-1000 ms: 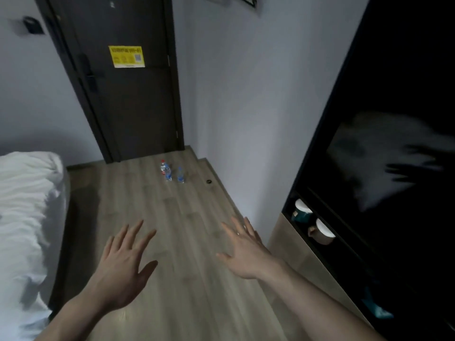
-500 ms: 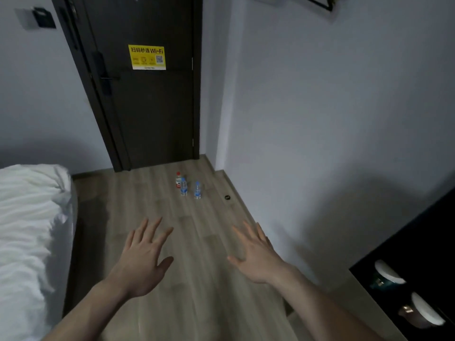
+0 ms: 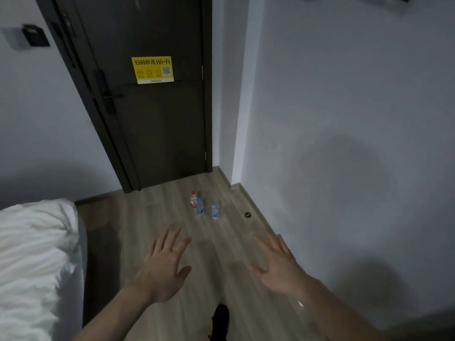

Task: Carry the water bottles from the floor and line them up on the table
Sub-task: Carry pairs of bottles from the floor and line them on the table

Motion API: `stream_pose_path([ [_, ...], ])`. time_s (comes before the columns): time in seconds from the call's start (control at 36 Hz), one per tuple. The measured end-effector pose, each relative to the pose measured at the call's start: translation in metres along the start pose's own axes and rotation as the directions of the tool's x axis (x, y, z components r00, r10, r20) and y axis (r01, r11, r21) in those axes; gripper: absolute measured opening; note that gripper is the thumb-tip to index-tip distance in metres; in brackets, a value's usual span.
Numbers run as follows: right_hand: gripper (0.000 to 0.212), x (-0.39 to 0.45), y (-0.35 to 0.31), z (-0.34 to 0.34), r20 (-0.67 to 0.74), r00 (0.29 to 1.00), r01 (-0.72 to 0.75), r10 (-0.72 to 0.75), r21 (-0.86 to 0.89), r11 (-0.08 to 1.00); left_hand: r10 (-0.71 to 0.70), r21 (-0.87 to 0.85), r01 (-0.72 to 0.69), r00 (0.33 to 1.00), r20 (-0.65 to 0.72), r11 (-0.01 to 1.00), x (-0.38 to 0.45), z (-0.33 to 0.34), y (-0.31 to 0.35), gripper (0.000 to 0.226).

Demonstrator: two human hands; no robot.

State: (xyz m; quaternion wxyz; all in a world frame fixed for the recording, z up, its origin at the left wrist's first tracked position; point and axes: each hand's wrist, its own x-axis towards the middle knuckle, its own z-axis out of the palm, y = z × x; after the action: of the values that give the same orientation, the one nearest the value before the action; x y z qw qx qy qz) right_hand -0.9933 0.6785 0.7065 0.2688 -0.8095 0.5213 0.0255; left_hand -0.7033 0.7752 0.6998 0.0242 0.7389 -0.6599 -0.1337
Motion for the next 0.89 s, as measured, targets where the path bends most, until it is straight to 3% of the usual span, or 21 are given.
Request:
stream_pose_path([
  [0.25,0.082,0.165,-0.016,-0.026,0.064,0.997,0.042,-0.041,-0.015,0.999,-0.084,0.067,0.08,0.995,0.051,0.995,0.141,-0.019,-0.052,0.074],
  [0.53,0.082,0.317,-0.017,-0.067,0.041,0.992,0.121,-0.119,-0.045,0.992,-0.159,0.072,0.158,0.987,0.001,0.985,0.265,-0.043,-0.085,0.08],
  [0.89,0.08,0.451,-0.013,-0.09,0.057,0.996,0.063,-0.063,-0.002,0.998,-0.088,0.083,0.079,0.991,0.104,0.993,0.426,-0.055,-0.131,0.077],
])
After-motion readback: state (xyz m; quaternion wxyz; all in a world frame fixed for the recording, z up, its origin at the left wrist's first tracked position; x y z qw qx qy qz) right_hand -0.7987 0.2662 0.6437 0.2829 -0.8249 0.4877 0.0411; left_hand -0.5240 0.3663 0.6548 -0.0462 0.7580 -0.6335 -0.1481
